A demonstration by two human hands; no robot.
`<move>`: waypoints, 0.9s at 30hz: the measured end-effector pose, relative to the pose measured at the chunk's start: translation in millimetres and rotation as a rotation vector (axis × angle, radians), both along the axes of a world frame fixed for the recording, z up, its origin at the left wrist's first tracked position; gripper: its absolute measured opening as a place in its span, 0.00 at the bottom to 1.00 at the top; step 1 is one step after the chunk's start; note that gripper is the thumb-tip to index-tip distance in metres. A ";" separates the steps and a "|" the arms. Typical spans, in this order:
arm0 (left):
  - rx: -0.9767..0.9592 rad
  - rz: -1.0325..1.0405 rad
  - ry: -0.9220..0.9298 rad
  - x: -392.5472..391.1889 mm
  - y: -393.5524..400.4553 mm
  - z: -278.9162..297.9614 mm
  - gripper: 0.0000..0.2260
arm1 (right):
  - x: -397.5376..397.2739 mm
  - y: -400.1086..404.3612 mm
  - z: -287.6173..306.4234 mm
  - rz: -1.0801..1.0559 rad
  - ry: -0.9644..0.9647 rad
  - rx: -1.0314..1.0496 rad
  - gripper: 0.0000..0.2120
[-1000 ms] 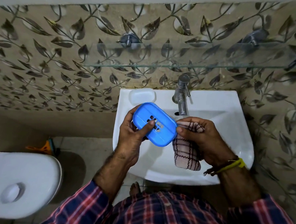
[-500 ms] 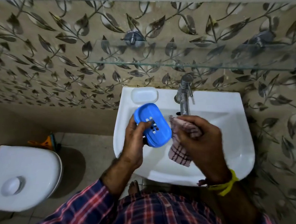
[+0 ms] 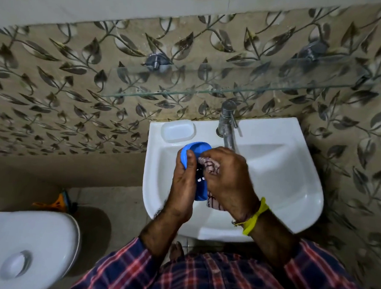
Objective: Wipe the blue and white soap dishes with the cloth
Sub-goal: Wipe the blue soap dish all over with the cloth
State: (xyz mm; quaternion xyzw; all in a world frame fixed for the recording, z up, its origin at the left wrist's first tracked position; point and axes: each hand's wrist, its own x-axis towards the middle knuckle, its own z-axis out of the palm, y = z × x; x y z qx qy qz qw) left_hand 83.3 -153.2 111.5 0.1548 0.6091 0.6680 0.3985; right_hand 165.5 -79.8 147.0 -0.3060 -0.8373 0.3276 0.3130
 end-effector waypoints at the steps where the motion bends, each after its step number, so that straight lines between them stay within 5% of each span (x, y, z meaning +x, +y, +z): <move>1: -0.011 0.022 -0.006 -3.0 -1.1 -2.3 0.31 | -1.6 -1.1 -0.3 0.067 -0.029 0.001 0.08; 4: -0.006 0.122 -0.001 -11.3 -3.3 -11.7 0.28 | 2.8 0.1 -5.7 0.154 -0.057 -0.244 0.07; 8: -0.006 0.214 0.049 -19.1 -3.1 -20.4 0.19 | 25.8 20.1 -9.2 -0.074 0.180 -0.665 0.06; 11: -0.021 0.169 -0.012 -21.3 -4.6 -20.5 0.21 | 45.7 40.2 -12.2 -0.258 0.283 -0.815 0.06; 16: -0.015 0.148 -0.070 -20.8 -5.5 -24.8 0.12 | 70.9 57.3 -16.6 -0.417 0.409 -0.965 0.02; 20: -0.019 0.101 0.125 -20.1 1.4 -11.6 0.04 | 74.1 57.9 -22.8 -0.382 0.407 -0.965 0.02; 27: 0.082 -0.003 0.646 -62.6 44.8 87.0 0.21 | 48.4 54.7 -21.8 -0.281 0.384 -0.926 0.01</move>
